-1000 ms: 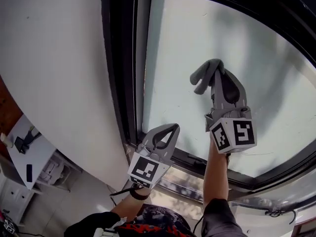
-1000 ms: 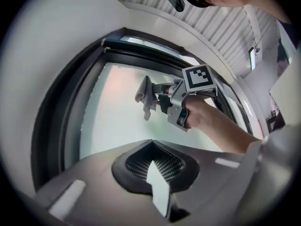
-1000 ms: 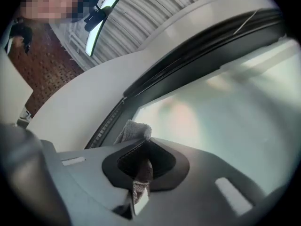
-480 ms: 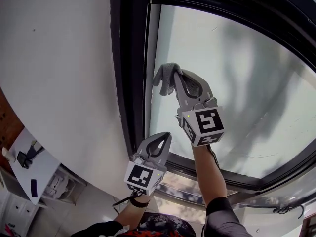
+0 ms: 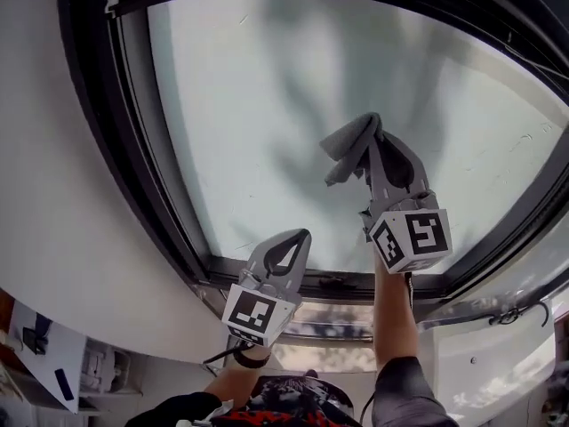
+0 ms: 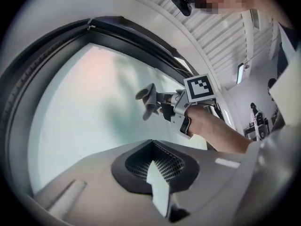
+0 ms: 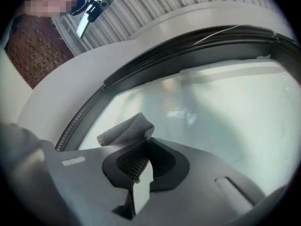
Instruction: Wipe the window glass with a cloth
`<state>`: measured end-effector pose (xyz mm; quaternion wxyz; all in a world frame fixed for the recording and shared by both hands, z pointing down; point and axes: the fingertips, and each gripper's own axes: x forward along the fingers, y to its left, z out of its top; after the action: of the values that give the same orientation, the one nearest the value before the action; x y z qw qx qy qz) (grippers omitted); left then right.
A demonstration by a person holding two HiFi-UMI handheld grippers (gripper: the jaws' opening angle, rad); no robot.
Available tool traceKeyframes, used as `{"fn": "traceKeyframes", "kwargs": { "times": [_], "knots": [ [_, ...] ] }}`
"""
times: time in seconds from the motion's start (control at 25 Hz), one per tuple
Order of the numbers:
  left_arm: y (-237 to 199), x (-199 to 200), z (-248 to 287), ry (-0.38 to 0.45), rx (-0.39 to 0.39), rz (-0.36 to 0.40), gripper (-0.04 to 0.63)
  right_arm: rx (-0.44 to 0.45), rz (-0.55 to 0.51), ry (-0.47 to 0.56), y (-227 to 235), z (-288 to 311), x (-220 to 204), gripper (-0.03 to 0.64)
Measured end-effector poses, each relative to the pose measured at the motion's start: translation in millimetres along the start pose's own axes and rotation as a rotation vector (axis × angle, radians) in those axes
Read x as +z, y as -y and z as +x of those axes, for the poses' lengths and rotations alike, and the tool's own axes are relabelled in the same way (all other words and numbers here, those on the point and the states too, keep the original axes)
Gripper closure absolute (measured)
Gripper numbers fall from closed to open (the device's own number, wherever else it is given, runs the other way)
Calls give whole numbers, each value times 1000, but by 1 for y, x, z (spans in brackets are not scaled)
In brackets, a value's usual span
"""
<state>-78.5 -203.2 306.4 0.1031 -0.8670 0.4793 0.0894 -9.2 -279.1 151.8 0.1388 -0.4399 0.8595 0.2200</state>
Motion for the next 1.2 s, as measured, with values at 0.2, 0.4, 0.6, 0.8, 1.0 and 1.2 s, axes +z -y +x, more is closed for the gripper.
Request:
{"fn": "traceKeyframes", "kwargs": {
  "times": [0.2,0.4,0.6,0.8,1.0,1.2],
  "knots": [
    [63,-2,49,8,-100,11,614,-98,-4,-31,99,-61,-9,598],
    [112,-5,84,7,-174,19,614,-355,-10,-60,228,-146,-9,598],
    [138,-6,107,15,-192,3,614,-638,39,-85,342,-222,-8,600],
    [138,-14,112,-2,-182,5,614,-592,52,-27,318,-211,-1,600],
    [92,-15,83,-17,-75,21,614,-294,-5,10,182,-128,-8,600],
    [16,-8,31,-26,88,46,614,49,70,40,20,-47,-14,600]
  ]
}}
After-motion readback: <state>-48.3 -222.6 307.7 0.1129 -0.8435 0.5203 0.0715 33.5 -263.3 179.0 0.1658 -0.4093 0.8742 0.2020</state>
